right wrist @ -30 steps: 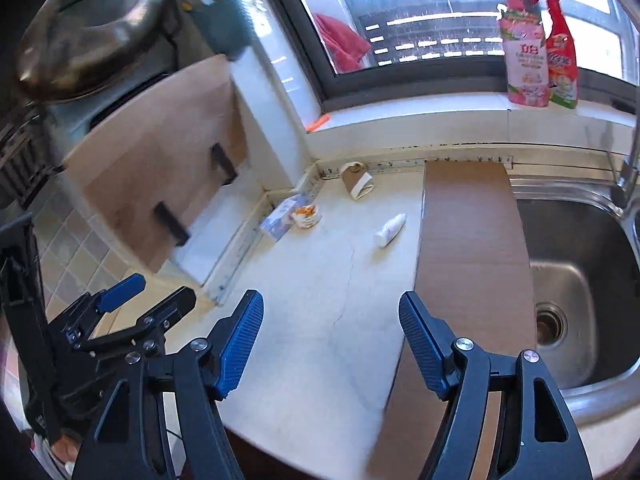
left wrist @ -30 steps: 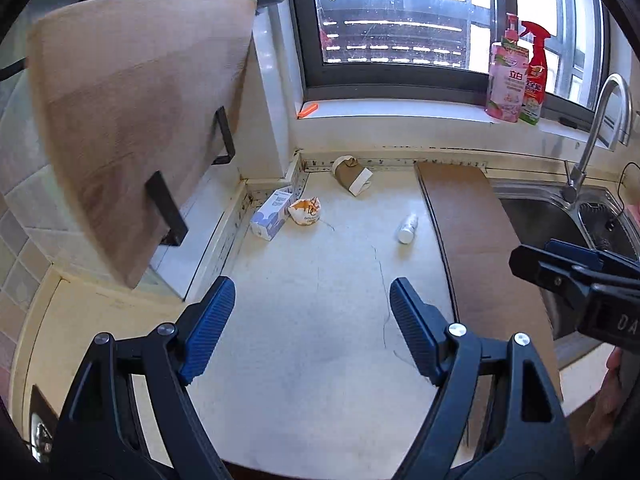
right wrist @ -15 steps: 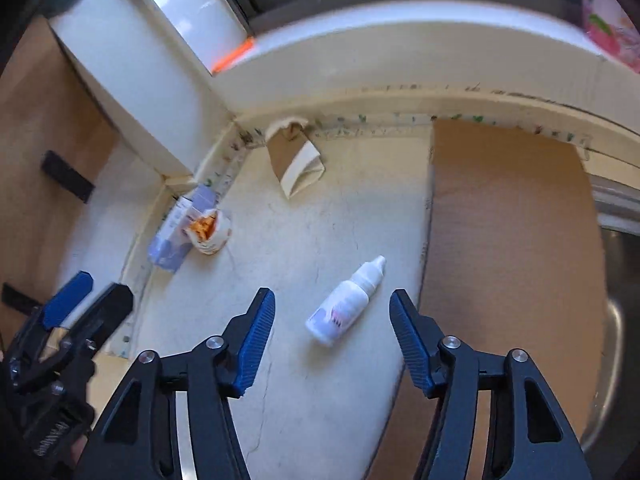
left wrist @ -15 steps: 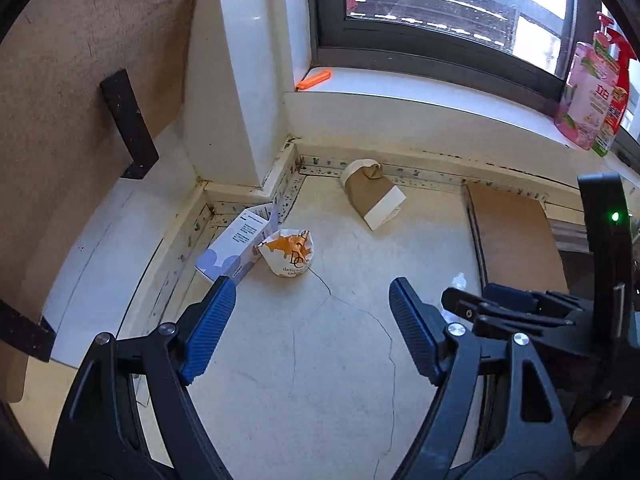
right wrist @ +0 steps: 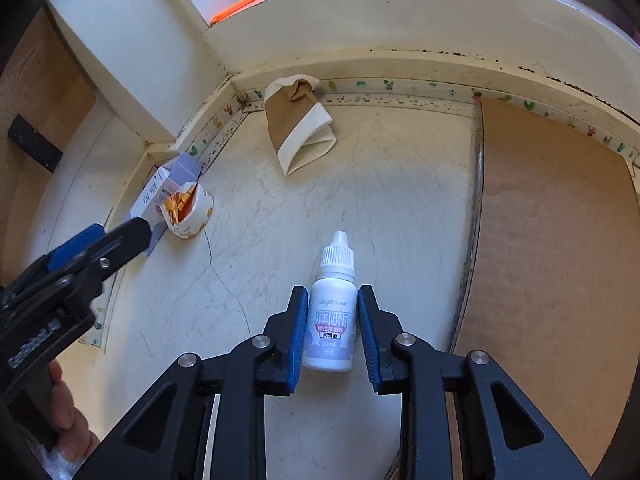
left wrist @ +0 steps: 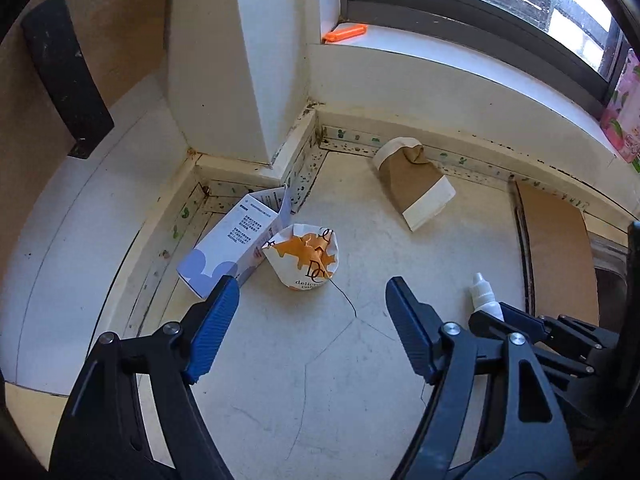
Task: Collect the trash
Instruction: 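Grasp the orange-patterned paper cup with the left tool while the right tool grasps the eye-drop bottle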
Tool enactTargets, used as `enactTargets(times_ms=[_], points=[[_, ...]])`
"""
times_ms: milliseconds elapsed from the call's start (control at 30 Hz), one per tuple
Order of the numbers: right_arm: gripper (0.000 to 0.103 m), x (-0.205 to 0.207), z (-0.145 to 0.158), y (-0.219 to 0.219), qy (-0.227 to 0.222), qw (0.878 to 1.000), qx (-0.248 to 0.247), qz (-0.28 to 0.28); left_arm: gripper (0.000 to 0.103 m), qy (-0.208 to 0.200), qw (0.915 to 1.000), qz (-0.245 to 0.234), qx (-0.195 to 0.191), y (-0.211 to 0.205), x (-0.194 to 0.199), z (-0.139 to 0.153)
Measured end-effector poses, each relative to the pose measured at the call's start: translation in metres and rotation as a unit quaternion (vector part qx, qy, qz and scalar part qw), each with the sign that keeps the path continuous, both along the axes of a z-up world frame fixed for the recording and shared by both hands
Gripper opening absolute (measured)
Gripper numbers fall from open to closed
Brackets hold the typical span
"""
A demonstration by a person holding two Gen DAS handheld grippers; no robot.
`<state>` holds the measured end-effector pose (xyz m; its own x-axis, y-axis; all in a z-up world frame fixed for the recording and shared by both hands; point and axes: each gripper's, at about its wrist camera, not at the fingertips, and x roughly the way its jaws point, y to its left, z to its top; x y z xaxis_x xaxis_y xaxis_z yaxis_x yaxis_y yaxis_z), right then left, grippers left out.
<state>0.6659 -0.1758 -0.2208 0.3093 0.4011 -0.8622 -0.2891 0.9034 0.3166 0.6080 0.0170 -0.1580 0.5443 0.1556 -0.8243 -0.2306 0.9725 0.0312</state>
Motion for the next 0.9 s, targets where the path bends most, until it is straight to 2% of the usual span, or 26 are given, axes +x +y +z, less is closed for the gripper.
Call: enactTargets(times_ms=[233,333,533,633,900], points=[[0.024,0.011,0.008,-0.004,-0.009,1.000,0.028,-0.004,0.061,0.036,0.9993,0.012,0.003,0.003,0.027,-0.023],[0.024,0.012,0.011,-0.004,-0.016,0.999,0.030,-0.001,0.059,0.047,0.9986,0.024,0.000,0.007,0.036,-0.033],[0.024,0.015,0.016,-0.002,-0.024,0.999,0.033,0.004,0.057,0.057,0.9978,0.034,-0.001,0.011,0.049,-0.047],[0.024,0.015,0.015,-0.002,-0.027,0.999,0.032,0.007,0.048,0.055,0.9976,0.039,-0.012,0.016,0.053,-0.052],[0.024,0.010,0.012,-0.004,-0.022,0.999,0.033,0.007,0.047,0.053,0.9975,0.039,-0.025,0.019,0.050,-0.055]])
